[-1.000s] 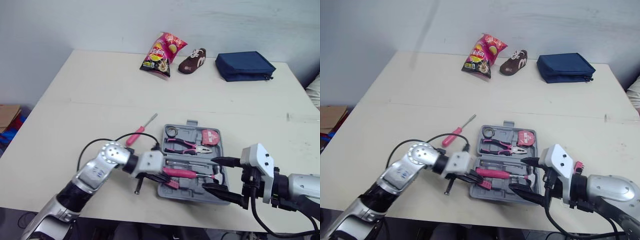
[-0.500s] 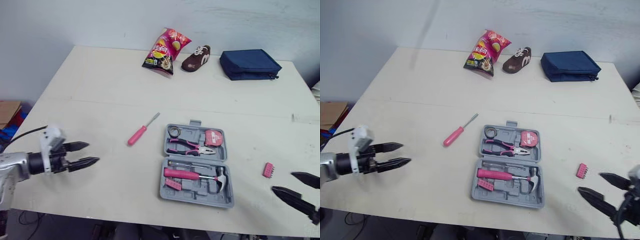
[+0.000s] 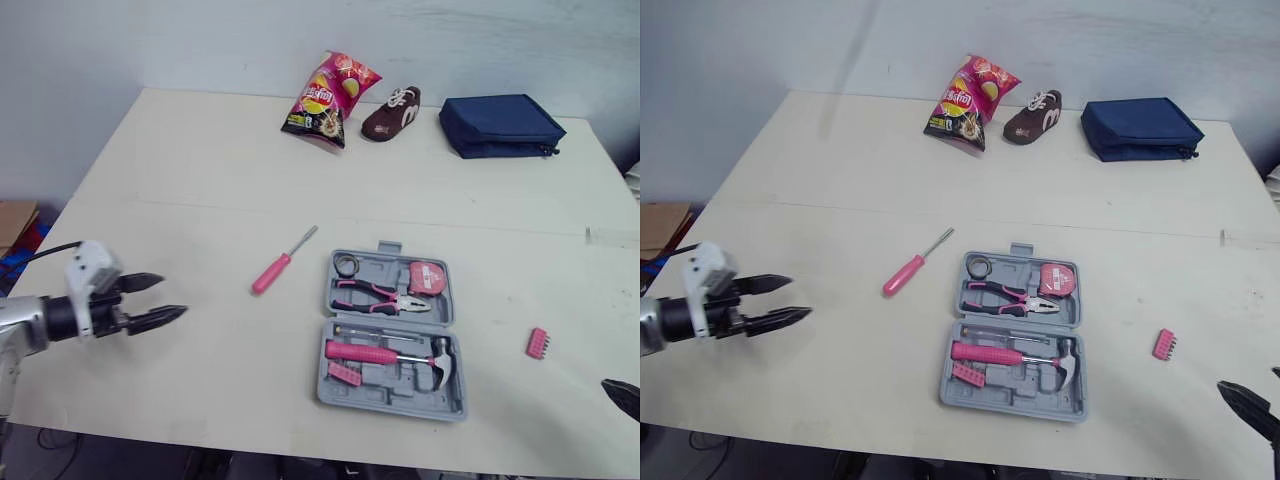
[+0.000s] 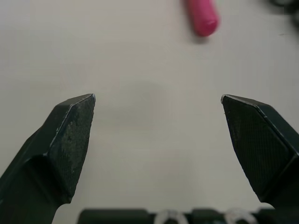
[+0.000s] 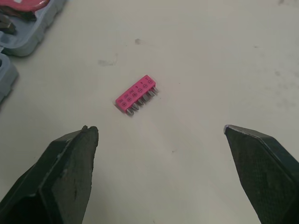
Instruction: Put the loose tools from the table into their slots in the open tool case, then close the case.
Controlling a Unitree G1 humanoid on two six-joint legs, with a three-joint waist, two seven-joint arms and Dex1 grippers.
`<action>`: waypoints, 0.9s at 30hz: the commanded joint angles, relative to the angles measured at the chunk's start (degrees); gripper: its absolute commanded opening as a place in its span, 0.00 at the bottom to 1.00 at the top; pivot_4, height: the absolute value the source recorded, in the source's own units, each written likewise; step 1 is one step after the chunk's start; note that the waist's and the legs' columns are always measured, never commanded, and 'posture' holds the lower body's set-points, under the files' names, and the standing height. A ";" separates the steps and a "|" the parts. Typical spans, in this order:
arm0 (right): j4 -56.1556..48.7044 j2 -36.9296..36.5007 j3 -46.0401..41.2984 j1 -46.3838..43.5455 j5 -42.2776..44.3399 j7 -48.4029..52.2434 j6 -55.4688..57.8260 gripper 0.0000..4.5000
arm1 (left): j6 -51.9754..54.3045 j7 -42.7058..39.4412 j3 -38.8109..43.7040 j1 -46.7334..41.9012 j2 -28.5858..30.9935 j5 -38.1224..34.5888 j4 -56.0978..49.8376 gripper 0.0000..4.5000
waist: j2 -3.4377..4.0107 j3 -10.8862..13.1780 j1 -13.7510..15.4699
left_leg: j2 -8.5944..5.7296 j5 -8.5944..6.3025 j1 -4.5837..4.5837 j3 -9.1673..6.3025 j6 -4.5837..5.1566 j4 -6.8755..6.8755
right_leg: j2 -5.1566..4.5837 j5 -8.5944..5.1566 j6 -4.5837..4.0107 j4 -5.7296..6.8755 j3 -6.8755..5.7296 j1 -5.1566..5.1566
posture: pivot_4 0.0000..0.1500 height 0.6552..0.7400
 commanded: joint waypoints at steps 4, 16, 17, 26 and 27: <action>-9.15 6.14 9.19 -7.31 0.76 -16.84 7.21 1.00 | 5.27 -0.47 -10.91 -14.53 -5.16 -8.09 -11.78 0.97 | 0.07 -0.01 0.00 | -0.01 0.09 0.02 0.01 -0.03 0.16 | 0.08 0.05 0.09 0.19 0.05 0.01 | 1.00 1.00; -13.08 18.58 22.24 -19.70 -5.03 -42.46 14.26 1.00 | 8.53 -0.92 -21.88 -29.48 -17.65 -15.99 -15.95 0.97 | 0.29 0.06 -0.28 | -0.02 0.45 0.10 0.02 -0.13 0.94 | 0.23 0.04 0.16 1.03 0.29 -0.01 | 1.00 1.00; -12.36 19.35 22.80 -20.92 -5.92 -44.25 14.47 1.00 | 7.88 -1.68 -23.27 -30.16 -18.33 -15.46 -15.87 0.97 | 0.29 0.06 -0.32 | -0.05 0.51 0.10 0.01 -0.11 0.95 | 0.23 0.09 0.21 1.03 0.32 -0.01 | 1.00 1.00; -9.23 24.10 28.01 -27.01 -9.53 -50.17 15.38 1.00 | 6.03 -2.97 -27.75 -33.47 -22.03 -14.20 -14.07 0.97 | 0.35 0.03 -0.41 | -0.10 0.65 0.10 -0.01 -0.05 0.93 | 0.24 0.21 0.28 1.03 0.38 -0.01 | 1.00 1.00; -8.93 24.39 28.30 -27.28 -10.23 -50.68 15.16 1.00 | 5.79 -3.13 -27.91 -33.66 -22.15 -14.01 -13.67 0.97 | 0.34 0.03 -0.48 | -0.10 0.65 0.09 0.00 -0.05 0.94 | 0.24 0.21 0.28 1.02 0.39 -0.01 | 1.00 1.00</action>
